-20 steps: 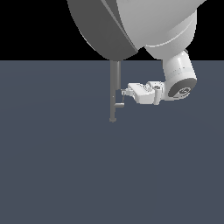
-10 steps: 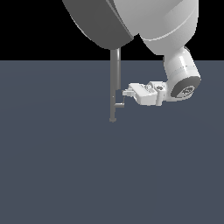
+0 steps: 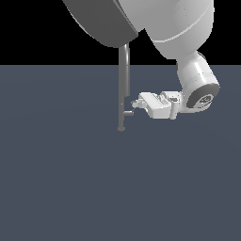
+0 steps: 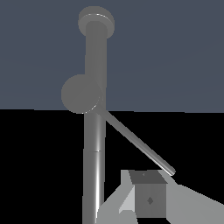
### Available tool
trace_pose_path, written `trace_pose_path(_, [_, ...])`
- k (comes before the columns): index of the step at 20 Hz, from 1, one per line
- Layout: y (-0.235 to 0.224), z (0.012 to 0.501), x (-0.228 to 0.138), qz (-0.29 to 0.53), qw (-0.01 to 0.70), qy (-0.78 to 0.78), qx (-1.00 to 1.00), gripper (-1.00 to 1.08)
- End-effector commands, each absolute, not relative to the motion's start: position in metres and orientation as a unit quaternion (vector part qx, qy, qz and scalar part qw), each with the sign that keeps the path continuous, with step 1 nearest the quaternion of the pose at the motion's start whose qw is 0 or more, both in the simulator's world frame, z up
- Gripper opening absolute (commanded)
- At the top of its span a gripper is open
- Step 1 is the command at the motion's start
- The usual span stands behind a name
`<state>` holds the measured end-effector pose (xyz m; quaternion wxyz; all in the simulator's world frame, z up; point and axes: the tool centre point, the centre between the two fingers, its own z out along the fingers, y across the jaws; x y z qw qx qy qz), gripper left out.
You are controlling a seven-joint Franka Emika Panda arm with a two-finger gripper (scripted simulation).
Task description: Turn on the faucet by rotating a designated handle.
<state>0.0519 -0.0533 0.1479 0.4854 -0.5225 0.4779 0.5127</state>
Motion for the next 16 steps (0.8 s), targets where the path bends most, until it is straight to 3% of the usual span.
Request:
trace_pose_path(1, [-0.055,0.135,0.039,0.518,0.481,0.482,-0.518,-1.00])
trace_pose_path(3, [-0.054,0.144,0.046,0.515,0.484,0.480,-0.520,-1.00])
trace_pose_path(9, [-0.056,0.104,0.024,0.519,0.481,0.481,-0.518,-1.00])
trace_pose_path(11, [-0.055,0.123,0.032,0.514,0.487,0.475,-0.522,-1.00])
trace_pose_path(16, [-0.055,0.092,0.029,0.517,0.483,0.479,-0.520,-1.00])
